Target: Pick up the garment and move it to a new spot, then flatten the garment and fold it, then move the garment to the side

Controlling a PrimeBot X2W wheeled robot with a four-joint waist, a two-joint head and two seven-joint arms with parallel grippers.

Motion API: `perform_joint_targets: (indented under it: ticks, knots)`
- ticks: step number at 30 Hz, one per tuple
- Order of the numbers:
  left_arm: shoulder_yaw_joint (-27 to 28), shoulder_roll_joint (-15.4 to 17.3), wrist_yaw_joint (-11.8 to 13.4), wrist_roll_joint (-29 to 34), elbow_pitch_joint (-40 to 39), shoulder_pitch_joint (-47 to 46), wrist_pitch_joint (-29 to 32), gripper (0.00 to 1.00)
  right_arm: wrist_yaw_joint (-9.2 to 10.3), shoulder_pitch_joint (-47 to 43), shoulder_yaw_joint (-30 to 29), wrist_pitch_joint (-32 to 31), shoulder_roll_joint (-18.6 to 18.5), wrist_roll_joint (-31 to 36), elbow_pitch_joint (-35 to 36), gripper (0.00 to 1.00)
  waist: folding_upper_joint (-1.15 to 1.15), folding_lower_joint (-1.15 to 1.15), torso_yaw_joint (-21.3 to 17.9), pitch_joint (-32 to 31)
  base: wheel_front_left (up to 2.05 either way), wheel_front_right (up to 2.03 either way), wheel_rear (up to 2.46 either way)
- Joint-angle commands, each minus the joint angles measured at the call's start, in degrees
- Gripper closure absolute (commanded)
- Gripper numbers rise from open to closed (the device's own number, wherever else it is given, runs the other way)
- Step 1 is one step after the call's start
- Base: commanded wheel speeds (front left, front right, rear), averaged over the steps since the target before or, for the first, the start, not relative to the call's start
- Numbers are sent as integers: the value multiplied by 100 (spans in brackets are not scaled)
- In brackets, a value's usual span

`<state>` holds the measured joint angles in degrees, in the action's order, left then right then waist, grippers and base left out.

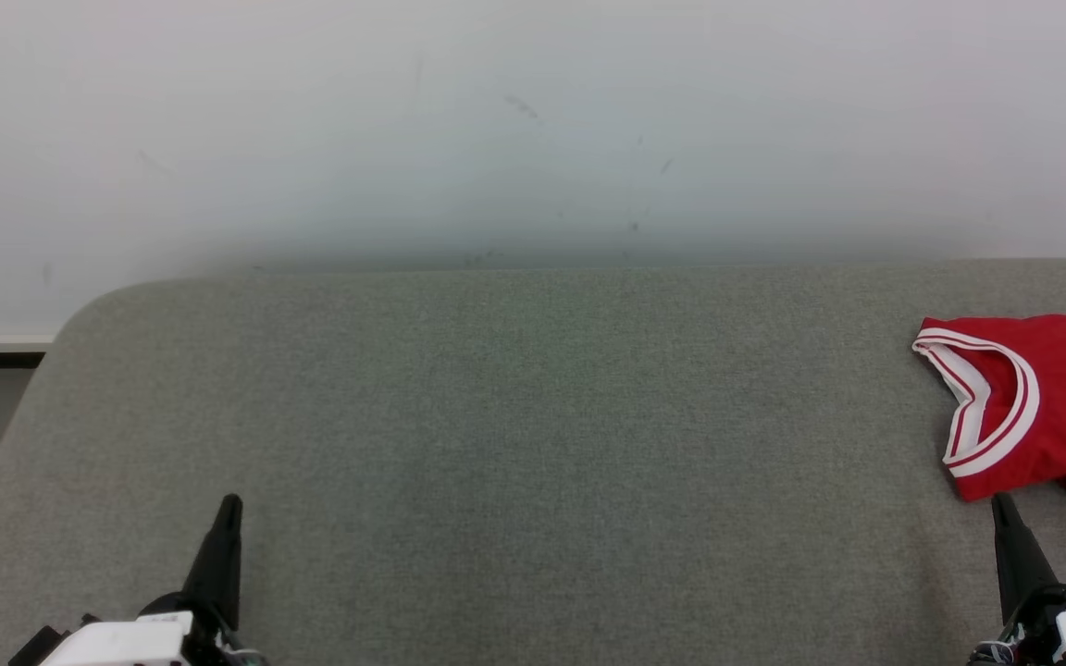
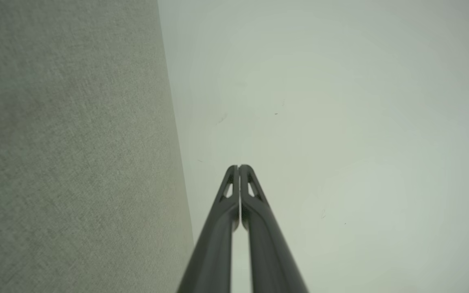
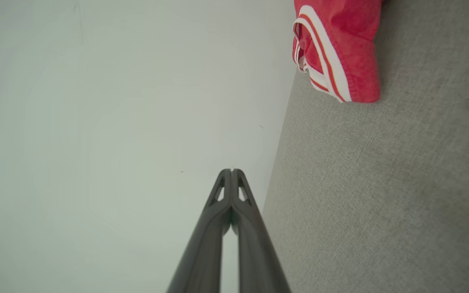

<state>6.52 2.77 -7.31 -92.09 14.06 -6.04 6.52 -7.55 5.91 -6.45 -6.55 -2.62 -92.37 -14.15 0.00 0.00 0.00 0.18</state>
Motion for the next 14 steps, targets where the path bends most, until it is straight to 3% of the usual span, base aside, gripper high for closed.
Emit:
perform_joint_targets:
  ticks: [1,14]
  knots:
    - [17,28,-45,-58,4,-51,22,100,12,71,-18,-18,-48,-9,25,100,0,0,0,0,0,0,0]
    - [19,26,-45,-56,3,-51,23,100,12,70,-18,-18,-48,-10,24,100,0,0,0,0,0,0,0]
